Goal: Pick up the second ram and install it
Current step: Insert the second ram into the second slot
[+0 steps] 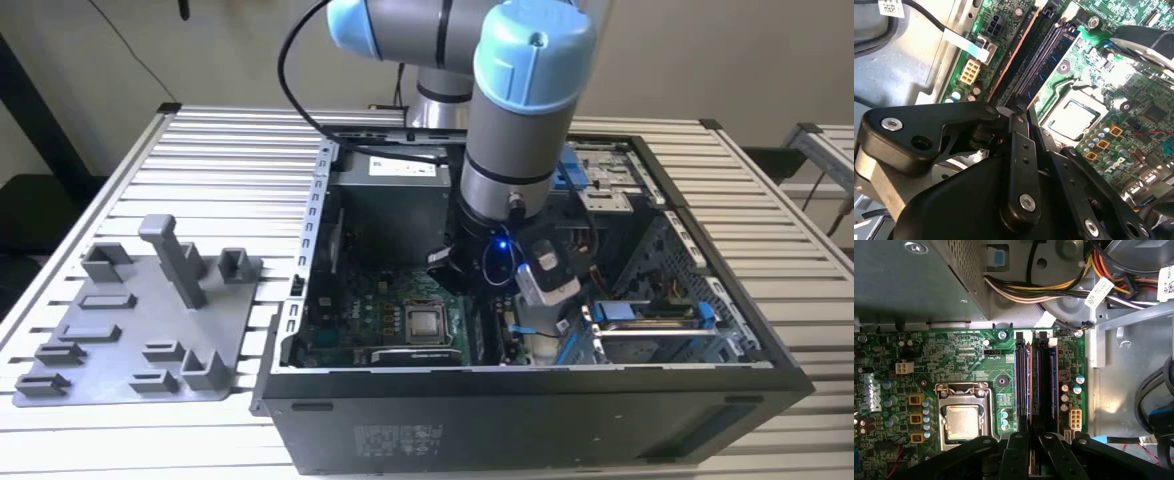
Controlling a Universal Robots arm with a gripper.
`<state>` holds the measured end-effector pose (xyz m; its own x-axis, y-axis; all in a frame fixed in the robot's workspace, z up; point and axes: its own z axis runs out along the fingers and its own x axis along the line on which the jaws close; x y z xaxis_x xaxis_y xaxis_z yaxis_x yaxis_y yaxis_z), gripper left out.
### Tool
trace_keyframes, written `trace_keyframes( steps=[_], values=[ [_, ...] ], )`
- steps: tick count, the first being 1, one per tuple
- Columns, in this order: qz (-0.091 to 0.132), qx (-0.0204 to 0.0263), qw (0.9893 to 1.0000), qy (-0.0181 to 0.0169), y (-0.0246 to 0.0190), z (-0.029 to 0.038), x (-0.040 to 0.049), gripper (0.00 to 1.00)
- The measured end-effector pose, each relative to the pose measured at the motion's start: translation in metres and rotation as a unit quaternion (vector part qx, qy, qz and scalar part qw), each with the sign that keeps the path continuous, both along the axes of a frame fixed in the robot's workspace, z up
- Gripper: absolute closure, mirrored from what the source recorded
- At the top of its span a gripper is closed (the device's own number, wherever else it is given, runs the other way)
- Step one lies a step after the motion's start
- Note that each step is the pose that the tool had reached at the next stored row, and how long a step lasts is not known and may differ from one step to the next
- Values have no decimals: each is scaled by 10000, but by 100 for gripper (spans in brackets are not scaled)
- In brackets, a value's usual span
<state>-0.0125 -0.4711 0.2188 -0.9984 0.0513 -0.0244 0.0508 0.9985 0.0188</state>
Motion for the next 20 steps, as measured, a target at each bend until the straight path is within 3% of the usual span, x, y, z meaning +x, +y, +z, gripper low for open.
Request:
trace_keyframes(
  steps=[20],
  values=[
    [0,1,10000,0,2,-49,0,85]
  ],
)
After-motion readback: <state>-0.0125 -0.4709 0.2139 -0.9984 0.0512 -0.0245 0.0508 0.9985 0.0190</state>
